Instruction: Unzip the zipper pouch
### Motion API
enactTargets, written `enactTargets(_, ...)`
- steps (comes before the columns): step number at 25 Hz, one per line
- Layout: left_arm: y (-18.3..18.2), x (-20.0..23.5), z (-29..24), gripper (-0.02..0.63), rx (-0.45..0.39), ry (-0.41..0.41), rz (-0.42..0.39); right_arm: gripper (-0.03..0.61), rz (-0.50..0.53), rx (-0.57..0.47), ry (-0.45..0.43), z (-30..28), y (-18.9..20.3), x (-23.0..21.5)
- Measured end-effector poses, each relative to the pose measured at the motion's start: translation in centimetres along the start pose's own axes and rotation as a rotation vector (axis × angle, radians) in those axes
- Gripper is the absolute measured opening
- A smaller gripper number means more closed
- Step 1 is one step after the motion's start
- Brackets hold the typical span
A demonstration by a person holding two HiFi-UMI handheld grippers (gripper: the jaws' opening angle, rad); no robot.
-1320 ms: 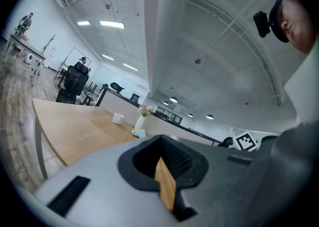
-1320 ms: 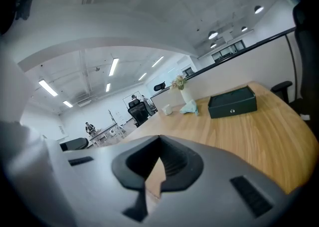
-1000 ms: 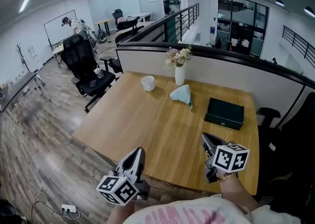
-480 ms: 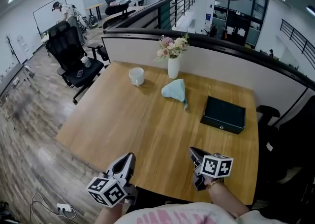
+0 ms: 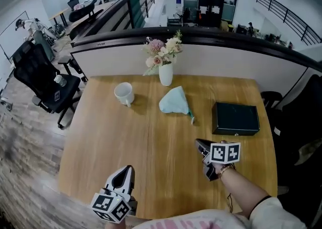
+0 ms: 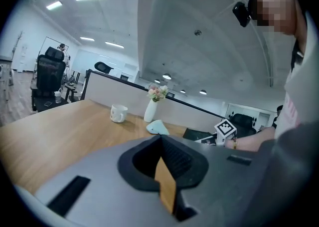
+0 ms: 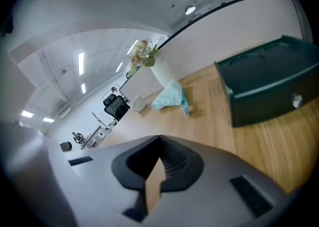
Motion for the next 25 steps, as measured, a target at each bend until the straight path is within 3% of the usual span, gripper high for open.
enactTargets(5,-0.7,6.6,-2.7,0.002,0.085,0.009,-0.056,-0.005,0.020,-0.056,0.073,-6.0,-6.7,-0.7)
enactTargets(11,-0.2,11.8,-3.8,0.002,0.144,0.017,0.002,0.001,-0.046,-0.108,0.224,-11.3,-13.2,-3.7)
enactTargets(12,0.1,12.4,-3.8,0.002,0.160,0.021,0.010,0.052,-0.053,-0.106,0.247,-11.9,-13.7,-4.2)
enactTargets(17,1.5,14.0,-4.5,0.002,0.210,0.043,0.025,0.188,-0.142,-0.061,0.290,-14.7,-14.4,-6.5)
enactTargets(19,1.6,14.5,-4.6,0.002,0.211,0.048,0.039,0.214,-0.147,-0.052,0.298,-15.5,-14.3,-6.7)
enactTargets(25,1.9,15.1,-4.5,0.002,0.211,0.065,0.059,0.224,-0.004,-0.017,0.401,-16.8,-13.9,-5.7)
Point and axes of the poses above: the fingertips, and each gripper's own axes: z backward along the fingers, x to its left, y out of its underside, the point moved 6 cm from there along z, backward along the fingers, and after that the axes turned 3 degrees about -z, right-handed, at the moved point
